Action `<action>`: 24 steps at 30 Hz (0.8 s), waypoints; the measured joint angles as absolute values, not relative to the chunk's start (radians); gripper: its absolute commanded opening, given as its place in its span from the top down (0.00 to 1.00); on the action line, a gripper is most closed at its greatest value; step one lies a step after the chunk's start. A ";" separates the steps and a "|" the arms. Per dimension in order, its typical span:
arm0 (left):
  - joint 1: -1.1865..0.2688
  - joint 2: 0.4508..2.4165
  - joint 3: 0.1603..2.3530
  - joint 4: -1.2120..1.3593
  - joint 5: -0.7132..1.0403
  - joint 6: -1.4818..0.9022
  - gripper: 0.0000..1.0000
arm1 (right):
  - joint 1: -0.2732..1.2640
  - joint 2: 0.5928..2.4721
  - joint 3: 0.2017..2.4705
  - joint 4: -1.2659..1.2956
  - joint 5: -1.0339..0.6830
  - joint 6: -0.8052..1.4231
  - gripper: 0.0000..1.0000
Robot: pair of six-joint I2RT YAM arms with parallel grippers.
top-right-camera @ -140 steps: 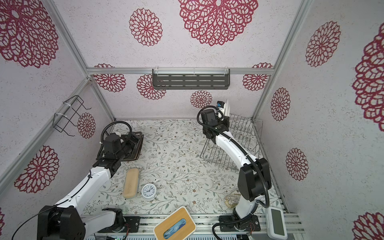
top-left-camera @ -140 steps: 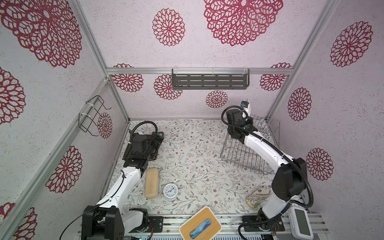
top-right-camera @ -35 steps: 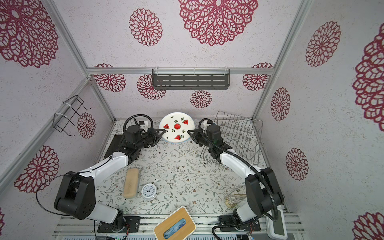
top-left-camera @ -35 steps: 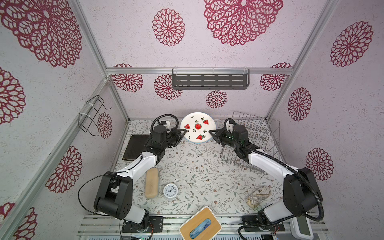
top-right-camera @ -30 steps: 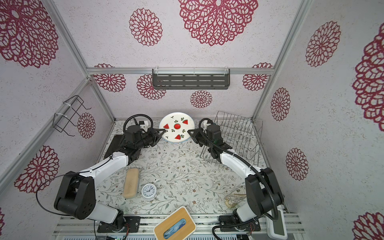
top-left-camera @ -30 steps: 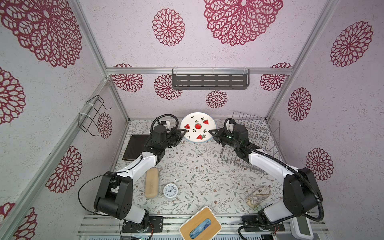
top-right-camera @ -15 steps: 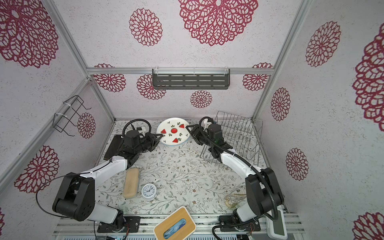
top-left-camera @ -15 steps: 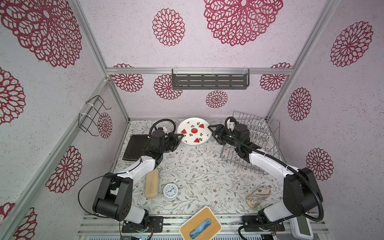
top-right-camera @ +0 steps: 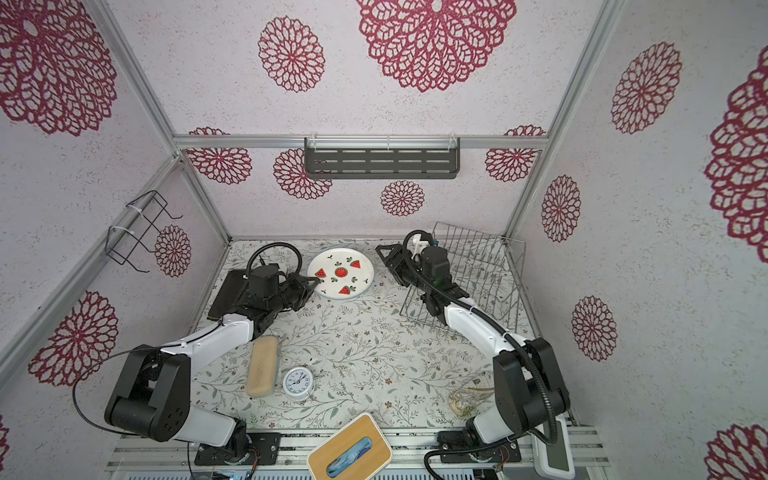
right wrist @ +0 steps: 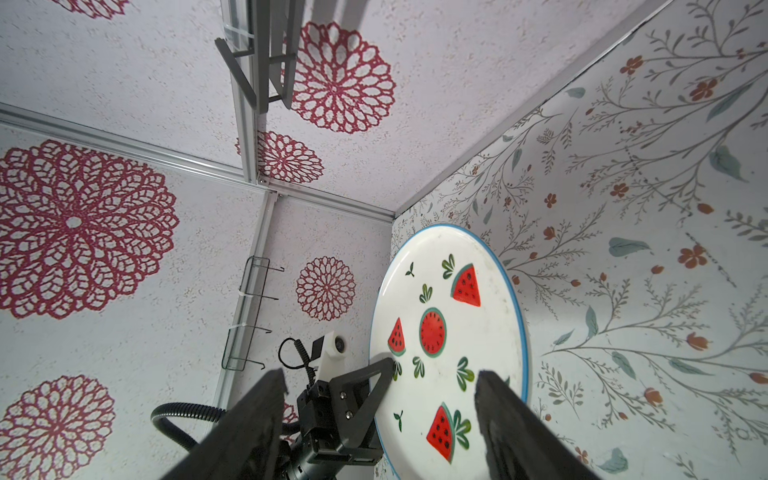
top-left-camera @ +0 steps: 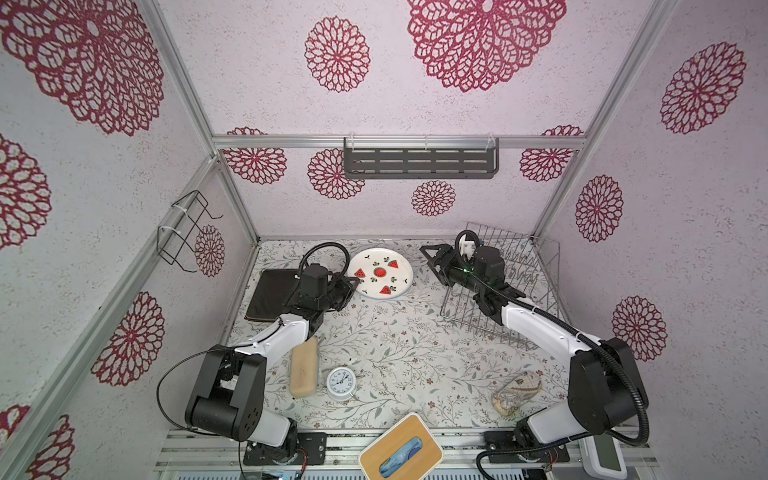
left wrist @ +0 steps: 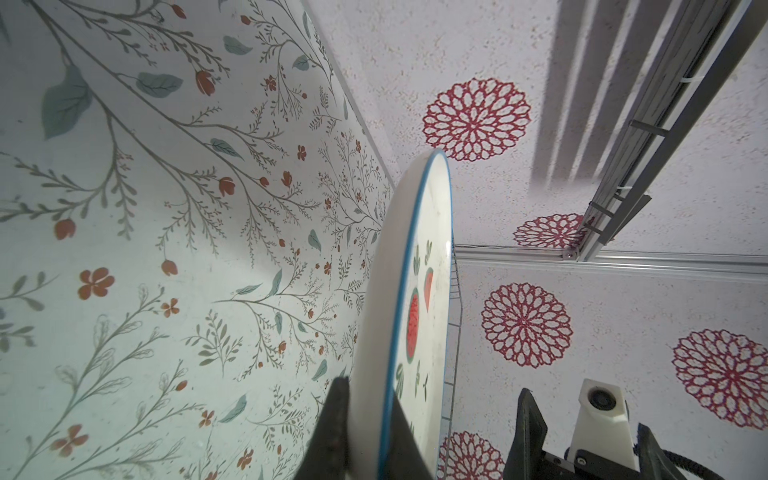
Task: Unload the plates from the dish rack
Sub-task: 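Open the right gripper and draw it back while the left gripper holds the plate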
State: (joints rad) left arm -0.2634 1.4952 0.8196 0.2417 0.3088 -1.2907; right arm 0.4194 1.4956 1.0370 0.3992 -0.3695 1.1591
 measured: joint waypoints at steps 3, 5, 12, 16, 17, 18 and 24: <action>-0.261 1.512 0.820 0.242 0.301 -1.282 1.00 | 0.419 1.488 1.037 0.390 -0.367 1.151 0.25; -0.258 1.528 0.820 0.242 0.301 -1.276 1.00 | 0.419 1.480 1.037 0.384 -0.365 1.142 0.25; -0.246 1.581 0.820 0.231 0.296 -1.258 1.00 | 0.419 1.439 1.016 0.356 -0.352 1.109 0.24; -0.235 1.606 0.820 0.231 0.296 -1.249 1.00 | 0.420 1.437 0.981 0.352 -0.350 1.104 0.24; -0.232 1.613 0.820 0.231 0.295 -1.246 1.00 | 0.420 1.437 0.970 0.353 -0.350 1.101 0.24; -0.228 1.622 0.820 0.231 0.296 -1.244 1.00 | 0.421 1.437 0.958 0.352 -0.349 1.100 0.24; -0.214 1.666 0.820 0.231 0.294 -1.238 1.00 | 0.427 1.437 0.921 0.350 -0.345 1.100 0.24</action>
